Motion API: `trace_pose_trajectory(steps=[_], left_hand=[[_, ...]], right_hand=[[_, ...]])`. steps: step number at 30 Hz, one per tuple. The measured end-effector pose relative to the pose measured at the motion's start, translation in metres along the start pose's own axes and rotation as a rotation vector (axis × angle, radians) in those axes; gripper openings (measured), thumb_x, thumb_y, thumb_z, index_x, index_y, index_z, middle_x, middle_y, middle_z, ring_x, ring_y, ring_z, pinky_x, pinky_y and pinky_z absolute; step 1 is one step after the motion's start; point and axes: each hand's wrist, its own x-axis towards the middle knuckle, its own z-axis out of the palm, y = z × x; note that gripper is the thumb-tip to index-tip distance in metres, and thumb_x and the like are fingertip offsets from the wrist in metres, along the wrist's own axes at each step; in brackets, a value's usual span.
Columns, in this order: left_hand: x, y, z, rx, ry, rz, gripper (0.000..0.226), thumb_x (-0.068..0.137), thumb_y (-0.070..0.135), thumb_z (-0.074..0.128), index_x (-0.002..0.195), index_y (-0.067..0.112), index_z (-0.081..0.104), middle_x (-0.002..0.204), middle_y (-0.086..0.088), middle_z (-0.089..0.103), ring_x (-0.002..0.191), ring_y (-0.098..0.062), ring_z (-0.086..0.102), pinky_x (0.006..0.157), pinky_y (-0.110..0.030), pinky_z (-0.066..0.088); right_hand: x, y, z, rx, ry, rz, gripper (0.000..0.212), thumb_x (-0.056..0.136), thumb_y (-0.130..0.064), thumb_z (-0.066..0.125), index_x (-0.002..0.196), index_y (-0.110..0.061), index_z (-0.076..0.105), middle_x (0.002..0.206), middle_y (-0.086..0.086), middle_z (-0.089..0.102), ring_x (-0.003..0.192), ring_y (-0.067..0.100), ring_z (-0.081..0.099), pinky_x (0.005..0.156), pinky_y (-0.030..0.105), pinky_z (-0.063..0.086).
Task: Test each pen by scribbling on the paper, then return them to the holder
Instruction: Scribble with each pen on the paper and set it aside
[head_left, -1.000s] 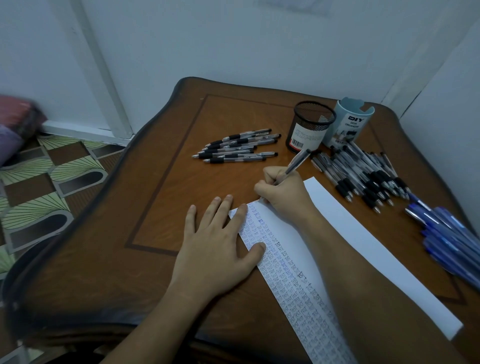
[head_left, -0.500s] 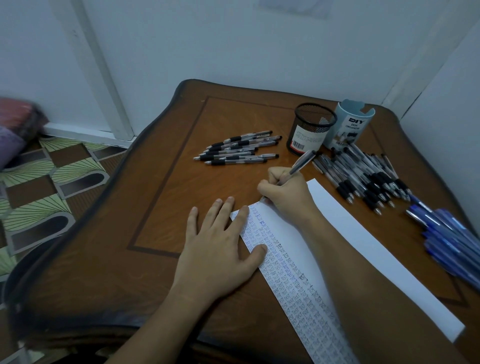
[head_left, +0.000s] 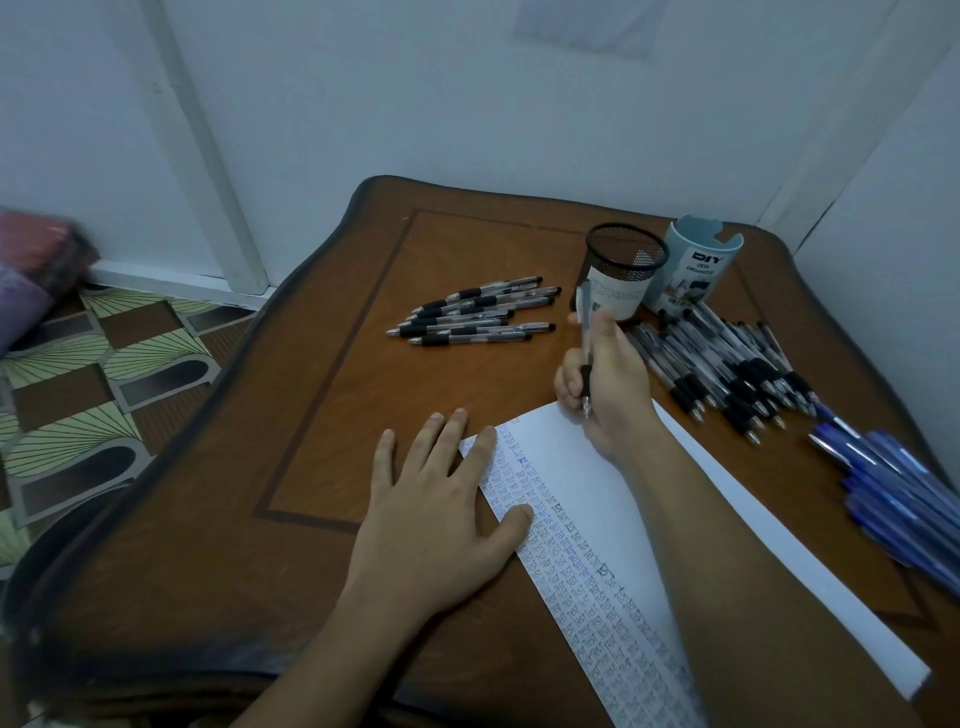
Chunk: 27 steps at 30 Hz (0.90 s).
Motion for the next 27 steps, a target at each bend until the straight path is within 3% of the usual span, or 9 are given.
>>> trace_pose_trajectory(steps=[2,5,8,10,15,18,22,27], left_hand=[[0.0,0.0,0.0,0.002,0.002,0.004,0.086,0.079,0.078,0.008,0.155,0.039,0.012,0.165,0.008,0.001,0.15,-0.011,-0.006,0.116,-0.046,-0.014],[0.0,0.0,0.0,-0.007,0.007,0.007,0.085,0.079,0.078,0.009,0.155,0.038,0.013,0.165,0.007,0.002,0.151,-0.011,-0.006,0.117,-0.046,-0.014],[0.0,0.0,0.0,-0.014,0.015,0.004,0.086,0.079,0.077,0.009,0.155,0.038,0.014,0.165,0.007,0.003,0.151,-0.011,-0.005,0.117,-0.046,-0.013],[-0.001,0.0,0.0,0.002,0.008,0.005,0.086,0.078,0.078,0.007,0.155,0.039,0.011,0.165,0.008,0.001,0.15,-0.011,-0.007,0.117,-0.046,-0.014],[0.0,-0.001,-0.001,-0.02,0.01,-0.013,0.088,0.076,0.08,0.009,0.155,0.04,0.015,0.165,0.009,0.003,0.15,-0.009,-0.005,0.118,-0.046,-0.013],[0.0,-0.001,-0.002,0.002,-0.009,-0.016,0.09,0.074,0.081,0.005,0.155,0.041,0.009,0.164,0.01,-0.002,0.15,-0.008,-0.009,0.118,-0.046,-0.013],[0.0,-0.001,-0.004,-0.004,-0.012,-0.024,0.093,0.072,0.081,0.002,0.155,0.039,0.008,0.164,0.01,-0.001,0.15,-0.008,-0.008,0.118,-0.045,-0.013],[0.0,0.001,-0.005,-0.012,-0.016,-0.029,0.094,0.072,0.08,0.0,0.156,0.037,0.006,0.164,0.011,-0.003,0.15,-0.007,-0.009,0.118,-0.045,-0.012]], right_hand=[[-0.002,-0.001,0.0,-0.015,-0.014,-0.008,0.035,0.106,-0.044,0.036,0.123,-0.021,0.057,0.052,0.002,0.046,0.043,0.012,0.039,0.044,0.026,0.028],[-0.006,-0.005,0.001,0.122,-0.052,0.002,0.024,0.103,-0.033,0.047,0.118,-0.018,0.058,0.059,0.003,0.052,0.046,0.012,0.045,0.041,0.023,0.038],[-0.006,-0.007,-0.003,0.281,-0.085,0.045,0.015,0.094,-0.026,0.06,0.106,-0.016,0.058,0.067,0.002,0.058,0.054,0.014,0.051,0.05,0.023,0.041],[-0.006,-0.007,-0.005,0.275,-0.079,0.047,0.013,0.09,-0.024,0.063,0.098,-0.016,0.057,0.069,0.001,0.061,0.057,0.014,0.052,0.054,0.025,0.036],[-0.012,-0.014,-0.01,0.146,-0.04,-0.003,0.018,0.085,-0.026,0.067,0.095,-0.015,0.058,0.073,0.002,0.064,0.057,0.014,0.056,0.041,0.019,0.038],[-0.013,-0.029,-0.024,-0.004,0.043,0.013,0.01,0.093,-0.018,0.065,0.102,-0.015,0.063,0.077,0.002,0.064,0.06,0.014,0.059,0.047,0.021,0.044],[-0.009,-0.057,-0.055,-0.454,0.239,0.003,0.024,0.092,-0.004,0.063,0.115,-0.01,0.067,0.084,0.006,0.064,0.065,0.015,0.059,0.05,0.024,0.044],[0.002,-0.076,-0.094,-1.136,0.367,-0.087,0.034,0.091,-0.011,0.069,0.124,-0.014,0.067,0.122,0.007,0.064,0.102,0.021,0.057,0.086,0.036,0.048]])
